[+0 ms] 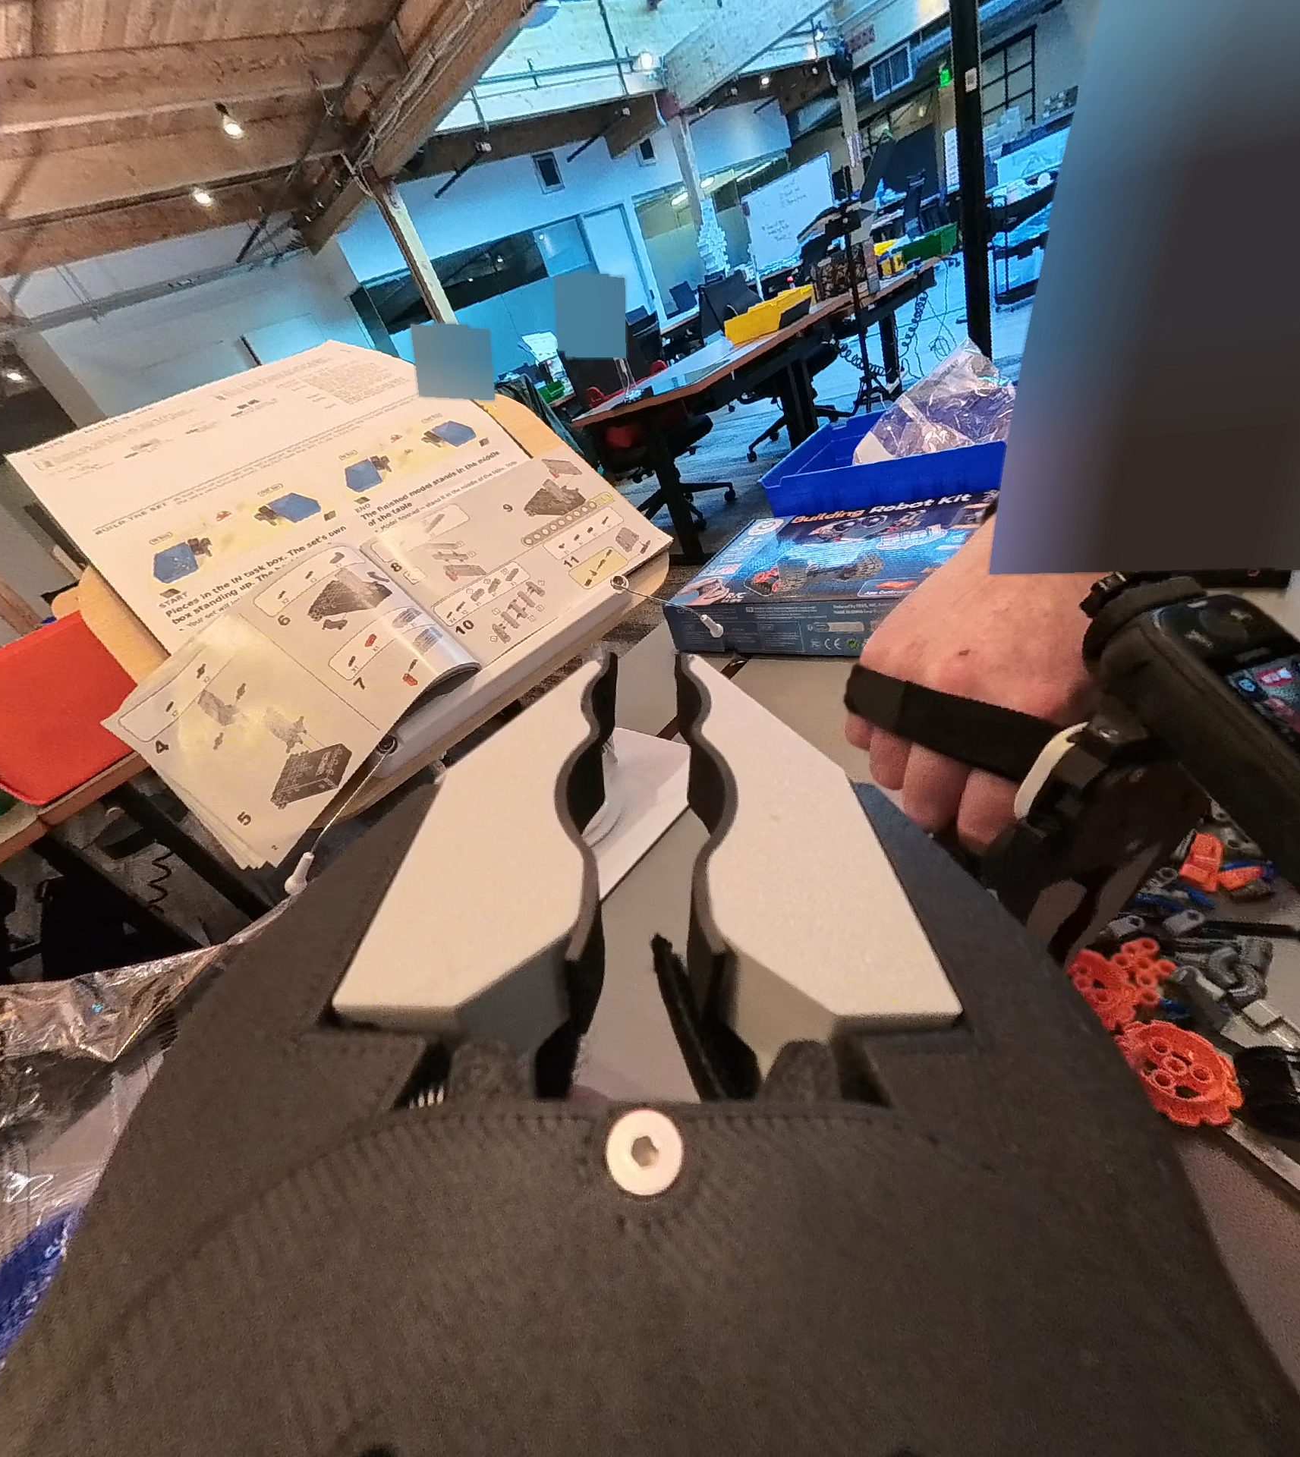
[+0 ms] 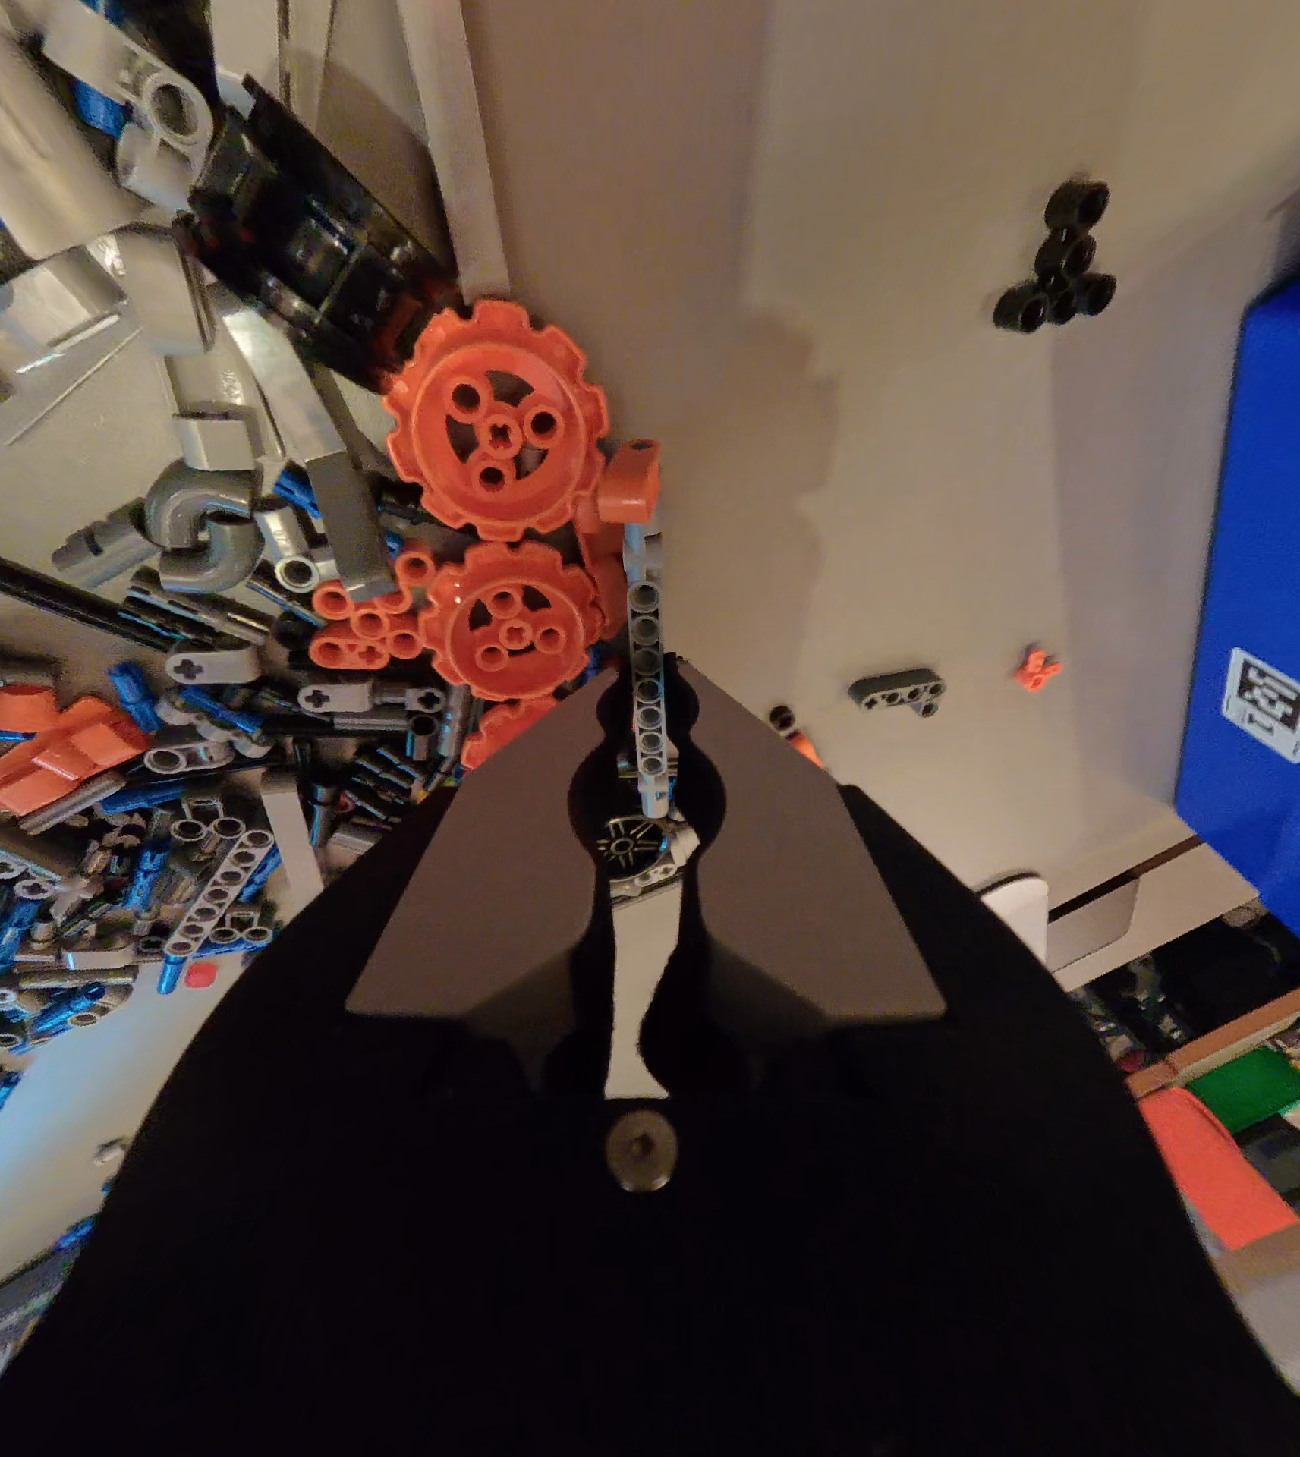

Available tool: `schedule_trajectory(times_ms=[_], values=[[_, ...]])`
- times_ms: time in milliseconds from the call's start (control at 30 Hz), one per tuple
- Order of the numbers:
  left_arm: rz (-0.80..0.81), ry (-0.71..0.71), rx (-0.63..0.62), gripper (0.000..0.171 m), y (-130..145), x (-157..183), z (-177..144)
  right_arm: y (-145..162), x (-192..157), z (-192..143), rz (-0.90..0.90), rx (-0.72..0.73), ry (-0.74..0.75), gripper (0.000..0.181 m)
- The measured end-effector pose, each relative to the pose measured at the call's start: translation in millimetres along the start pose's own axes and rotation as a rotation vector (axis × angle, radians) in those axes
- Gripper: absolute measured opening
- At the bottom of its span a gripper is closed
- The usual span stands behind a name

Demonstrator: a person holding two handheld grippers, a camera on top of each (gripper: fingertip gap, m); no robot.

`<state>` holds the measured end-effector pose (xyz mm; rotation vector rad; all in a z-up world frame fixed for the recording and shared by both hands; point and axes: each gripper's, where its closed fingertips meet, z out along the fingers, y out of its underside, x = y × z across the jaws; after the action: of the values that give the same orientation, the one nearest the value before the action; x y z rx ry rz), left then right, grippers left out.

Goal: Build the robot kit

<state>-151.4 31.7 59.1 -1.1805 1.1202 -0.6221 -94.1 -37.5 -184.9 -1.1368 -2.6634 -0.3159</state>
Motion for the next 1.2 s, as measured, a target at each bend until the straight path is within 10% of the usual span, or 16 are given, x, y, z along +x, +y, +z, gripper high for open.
schedule_trajectory(times_ms=[567,1200], values=[[-0.004,-0.013,-0.017,0.013,8,-5,1,64,144,51,0.283,-0.030,0.171,0.005],[0.000,0.014,-0.033,0.013,13,5,9,71,4,10,0.170,-0.107,-0.070,0.006]])
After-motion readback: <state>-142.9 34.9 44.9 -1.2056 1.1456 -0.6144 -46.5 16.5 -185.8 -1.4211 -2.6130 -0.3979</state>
